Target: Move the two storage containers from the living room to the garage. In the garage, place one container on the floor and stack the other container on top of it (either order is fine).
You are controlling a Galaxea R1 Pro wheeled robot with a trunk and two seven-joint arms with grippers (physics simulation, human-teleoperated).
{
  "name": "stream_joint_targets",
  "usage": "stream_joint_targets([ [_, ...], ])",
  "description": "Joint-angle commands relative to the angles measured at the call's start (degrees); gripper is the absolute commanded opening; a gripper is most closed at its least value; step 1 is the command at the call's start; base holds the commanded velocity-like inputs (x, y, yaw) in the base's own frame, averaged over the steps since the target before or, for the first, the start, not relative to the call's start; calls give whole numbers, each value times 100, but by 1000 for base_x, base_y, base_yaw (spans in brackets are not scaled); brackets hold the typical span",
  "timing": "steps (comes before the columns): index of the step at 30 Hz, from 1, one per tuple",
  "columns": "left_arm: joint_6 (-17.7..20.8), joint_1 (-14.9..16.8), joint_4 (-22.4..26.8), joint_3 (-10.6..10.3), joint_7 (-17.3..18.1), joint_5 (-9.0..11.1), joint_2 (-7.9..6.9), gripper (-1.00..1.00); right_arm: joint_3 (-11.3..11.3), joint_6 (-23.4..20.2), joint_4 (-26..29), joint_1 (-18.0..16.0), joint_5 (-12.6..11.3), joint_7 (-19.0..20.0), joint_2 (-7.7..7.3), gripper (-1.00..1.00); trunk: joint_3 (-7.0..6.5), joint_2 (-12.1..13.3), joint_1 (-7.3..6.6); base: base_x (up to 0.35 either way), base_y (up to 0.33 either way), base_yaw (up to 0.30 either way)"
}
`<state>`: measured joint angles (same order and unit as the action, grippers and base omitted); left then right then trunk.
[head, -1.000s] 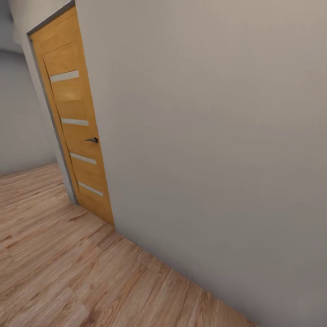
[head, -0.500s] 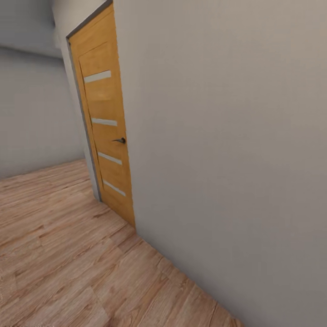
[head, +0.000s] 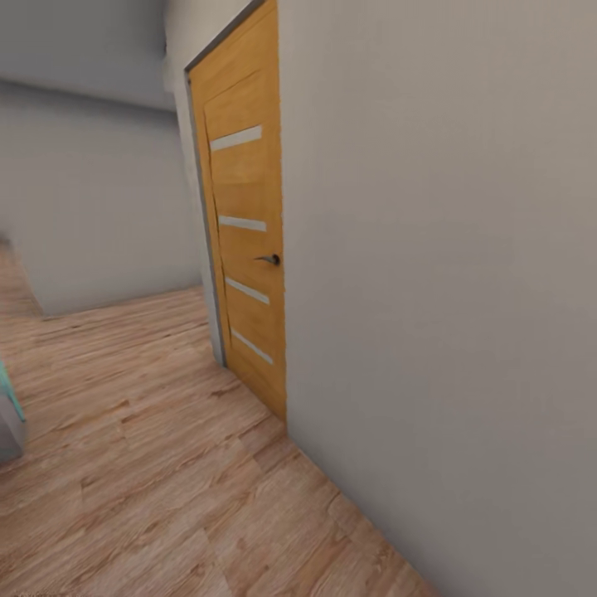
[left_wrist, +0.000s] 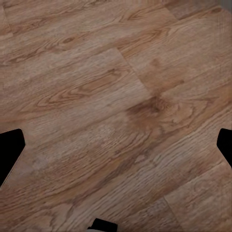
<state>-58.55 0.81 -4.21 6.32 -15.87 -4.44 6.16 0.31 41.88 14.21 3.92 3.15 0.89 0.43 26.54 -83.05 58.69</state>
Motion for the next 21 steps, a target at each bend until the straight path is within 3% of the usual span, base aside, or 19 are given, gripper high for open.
stream_joint_targets([
  [1, -25, 8, -19, 45, -13, -47, -1, 100, -13, 4, 12, 4, 30, -2, 1, 100, 4, -3, 3, 277, 127, 299],
  [21, -17, 7, -19, 44, -13, -44, -10, 100, 1, 4, 3, 3, 28, -11, 9, 100, 4, -3, 3, 278, 125, 299],
])
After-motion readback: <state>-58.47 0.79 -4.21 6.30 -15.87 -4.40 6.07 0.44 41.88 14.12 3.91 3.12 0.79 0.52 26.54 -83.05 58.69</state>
